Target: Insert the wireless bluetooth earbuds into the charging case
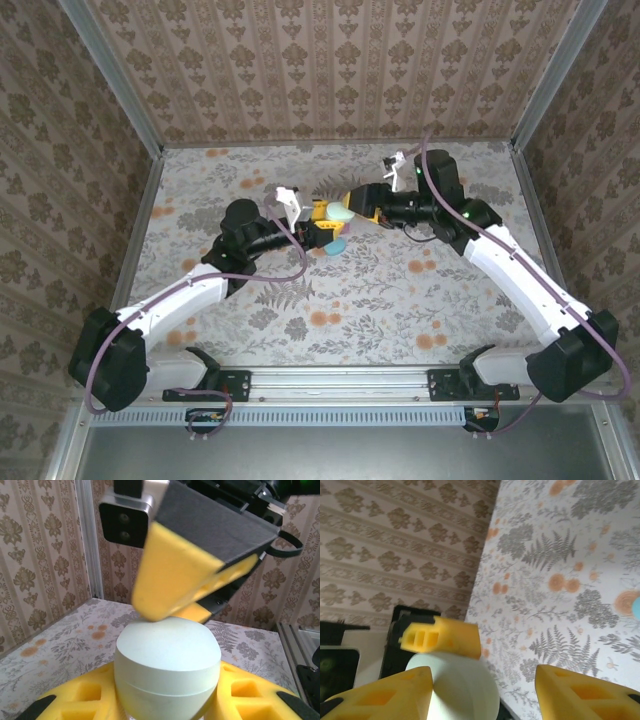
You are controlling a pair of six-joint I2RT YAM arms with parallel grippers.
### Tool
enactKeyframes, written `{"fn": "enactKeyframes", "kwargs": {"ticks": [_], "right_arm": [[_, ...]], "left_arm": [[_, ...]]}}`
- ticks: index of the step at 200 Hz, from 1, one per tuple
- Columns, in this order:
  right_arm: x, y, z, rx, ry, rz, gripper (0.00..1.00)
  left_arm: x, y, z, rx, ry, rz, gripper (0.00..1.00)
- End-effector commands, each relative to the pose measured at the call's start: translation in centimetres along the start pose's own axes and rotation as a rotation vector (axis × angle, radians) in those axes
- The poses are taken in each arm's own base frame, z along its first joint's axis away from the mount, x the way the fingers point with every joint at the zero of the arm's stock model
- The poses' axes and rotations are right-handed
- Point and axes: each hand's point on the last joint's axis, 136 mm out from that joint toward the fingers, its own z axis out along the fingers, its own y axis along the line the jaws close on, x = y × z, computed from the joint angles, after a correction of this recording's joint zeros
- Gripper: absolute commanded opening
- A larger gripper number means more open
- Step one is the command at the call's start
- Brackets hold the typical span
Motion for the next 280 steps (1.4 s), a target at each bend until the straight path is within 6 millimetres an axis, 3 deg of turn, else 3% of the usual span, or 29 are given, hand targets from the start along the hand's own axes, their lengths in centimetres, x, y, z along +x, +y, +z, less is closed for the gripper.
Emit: {"fn": "enactKeyframes", "kwargs": {"ticks": [1,40,69,102,135,180,200,233,256,280], "right_arm": [[0.0,2.7,-0.1,-0.185,0.031,0.083,0.61],[0.5,3.5,0.7,-0.293,0.094,0.124,0.62],[0.8,3.7,0.7,-0.317,0.107,0.122,0.57],[0.9,3.2,0.9,-0.319,0.107,0.129,0.37],[0.9,2.1,0.9,-0.281,0.075,0.136,0.28],[0.3,0.5,0.4,-0.246,-0.022,0.133,0.21],[0.4,-0.2,0.5,-0.228,-0.032,0.138,0.21],[0.7,-3.3,0.6,-0.13,-0.083,0.121,0.22],[1.3,-7.3,1.0,-0.003,-0.108,0.126,0.22],[2.6,-11.9,2.1,0.121,-0.097,0.15,0.22]], "left_arm": [[-3.0,0.2,-0.3,-0.014,-0.084,0.041,0.25],[-3.5,0.2,-0.3,-0.017,-0.103,0.035,0.25],[-3.6,0.3,-0.4,-0.02,-0.105,0.038,0.25],[-3.4,0.2,-0.3,-0.012,-0.099,0.035,0.26],[-3.0,0.3,-0.1,-0.008,-0.084,0.03,0.29],[-1.2,0.5,0.0,-0.017,-0.025,0.024,0.44],[-0.4,0.4,0.1,-0.002,-0.003,0.009,0.59],[1.7,0.4,-0.1,-0.012,0.051,-0.016,0.77],[3.6,0.8,-1.1,-0.074,0.09,-0.029,0.88],[5.1,1.2,-2.6,-0.153,0.122,-0.037,0.91]]}}
